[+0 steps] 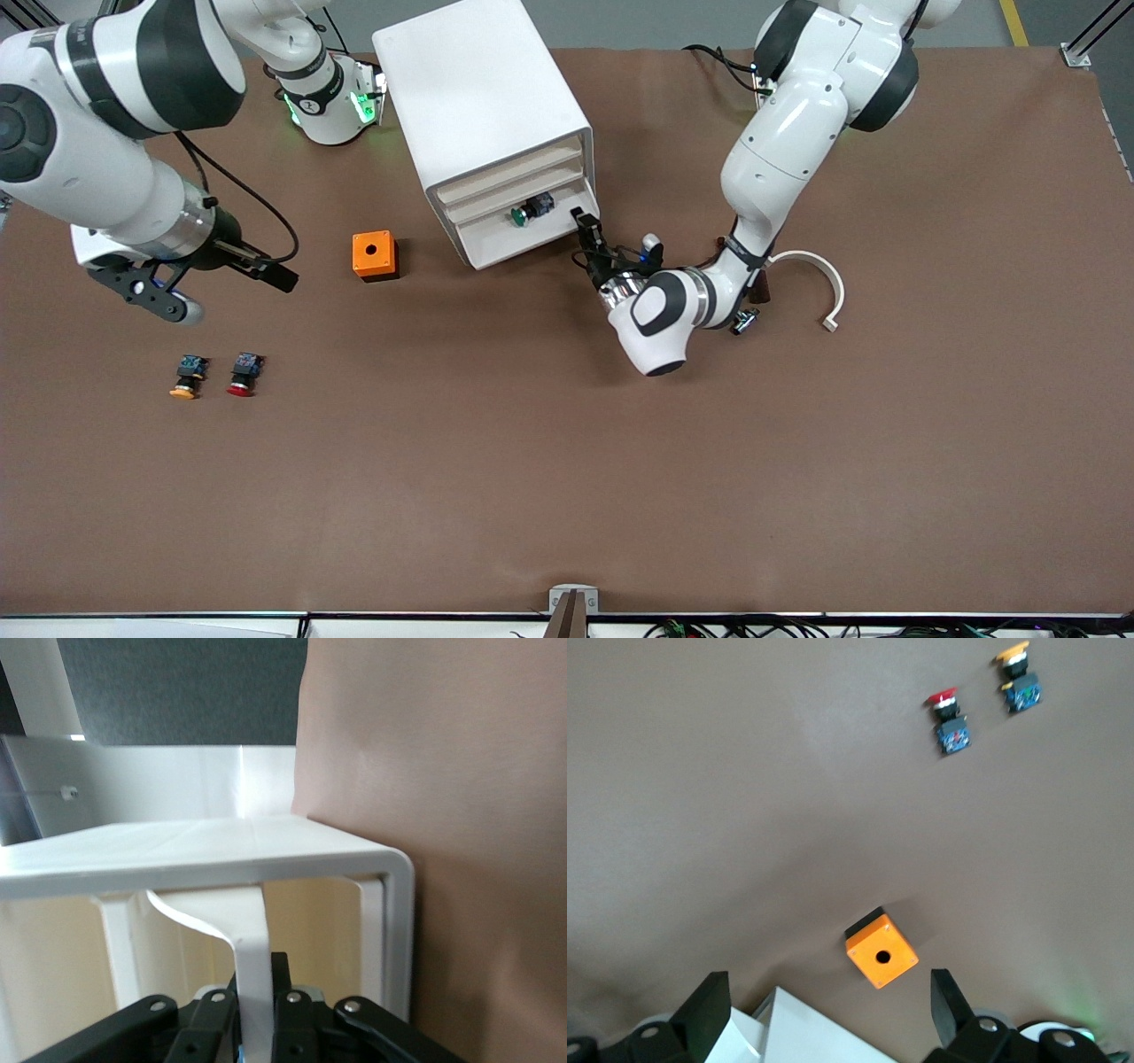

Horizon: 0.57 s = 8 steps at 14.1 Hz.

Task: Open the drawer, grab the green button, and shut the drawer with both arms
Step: 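Pull the drawer open with the left gripper while the right gripper reaches in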

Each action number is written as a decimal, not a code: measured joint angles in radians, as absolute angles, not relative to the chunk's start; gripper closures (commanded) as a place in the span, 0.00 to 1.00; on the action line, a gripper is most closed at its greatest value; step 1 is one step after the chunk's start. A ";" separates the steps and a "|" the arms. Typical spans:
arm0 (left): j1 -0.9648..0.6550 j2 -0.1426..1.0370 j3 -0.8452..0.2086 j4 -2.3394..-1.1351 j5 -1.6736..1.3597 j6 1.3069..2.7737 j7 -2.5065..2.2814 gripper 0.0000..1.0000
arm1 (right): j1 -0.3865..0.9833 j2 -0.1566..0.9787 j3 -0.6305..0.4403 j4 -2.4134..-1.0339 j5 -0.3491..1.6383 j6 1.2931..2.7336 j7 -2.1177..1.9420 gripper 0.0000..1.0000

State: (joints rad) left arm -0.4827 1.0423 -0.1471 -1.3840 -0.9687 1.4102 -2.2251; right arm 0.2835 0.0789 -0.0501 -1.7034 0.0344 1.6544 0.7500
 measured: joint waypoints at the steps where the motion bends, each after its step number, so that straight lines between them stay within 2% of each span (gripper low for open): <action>1: -0.459 1.042 -0.147 -1.382 -0.971 1.418 -2.225 0.86 | 0.312 0.076 -0.050 -1.711 0.036 1.669 0.799 0.00; 8: -0.367 1.042 -0.148 -1.380 -0.980 1.445 -2.225 0.84 | 0.545 0.078 -0.047 -1.784 0.037 1.818 1.168 0.00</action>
